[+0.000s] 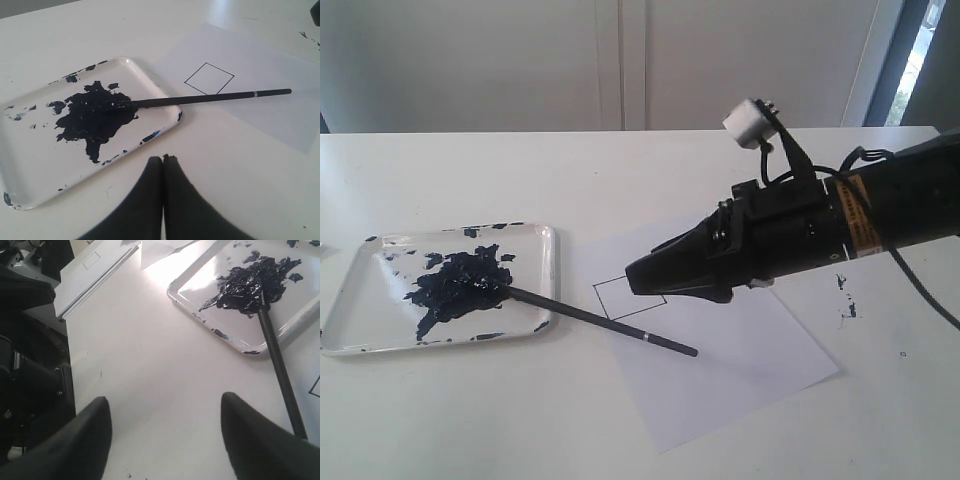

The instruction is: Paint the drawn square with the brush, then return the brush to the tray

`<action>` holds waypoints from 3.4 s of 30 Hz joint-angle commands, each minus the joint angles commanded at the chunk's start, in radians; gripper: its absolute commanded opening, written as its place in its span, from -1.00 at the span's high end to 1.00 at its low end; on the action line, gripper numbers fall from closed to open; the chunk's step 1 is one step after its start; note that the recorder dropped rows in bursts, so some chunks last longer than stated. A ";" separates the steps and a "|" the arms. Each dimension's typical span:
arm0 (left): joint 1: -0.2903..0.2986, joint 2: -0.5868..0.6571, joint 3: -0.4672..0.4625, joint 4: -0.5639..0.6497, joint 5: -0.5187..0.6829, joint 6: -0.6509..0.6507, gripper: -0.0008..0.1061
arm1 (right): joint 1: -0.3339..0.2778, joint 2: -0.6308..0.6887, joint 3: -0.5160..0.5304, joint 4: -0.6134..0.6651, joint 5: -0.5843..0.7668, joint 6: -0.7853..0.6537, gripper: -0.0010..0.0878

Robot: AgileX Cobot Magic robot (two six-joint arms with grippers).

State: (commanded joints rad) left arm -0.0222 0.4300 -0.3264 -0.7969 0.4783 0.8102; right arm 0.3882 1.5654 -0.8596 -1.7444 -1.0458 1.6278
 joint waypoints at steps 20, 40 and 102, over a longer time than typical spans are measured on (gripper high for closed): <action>0.000 0.000 0.000 0.000 0.000 -0.008 0.99 | 0.000 -0.143 -0.015 0.000 0.358 -0.348 0.98; 0.000 0.000 0.000 0.082 0.002 0.000 0.99 | 0.031 -0.145 -0.011 0.000 0.420 -0.392 0.98; 0.000 0.000 0.000 0.082 0.000 0.000 0.99 | 0.235 -0.169 0.165 1.288 1.143 -1.401 0.98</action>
State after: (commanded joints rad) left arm -0.0222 0.4300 -0.3264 -0.7147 0.4786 0.8106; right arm 0.6230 1.3965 -0.6942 -0.4565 0.0969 0.2264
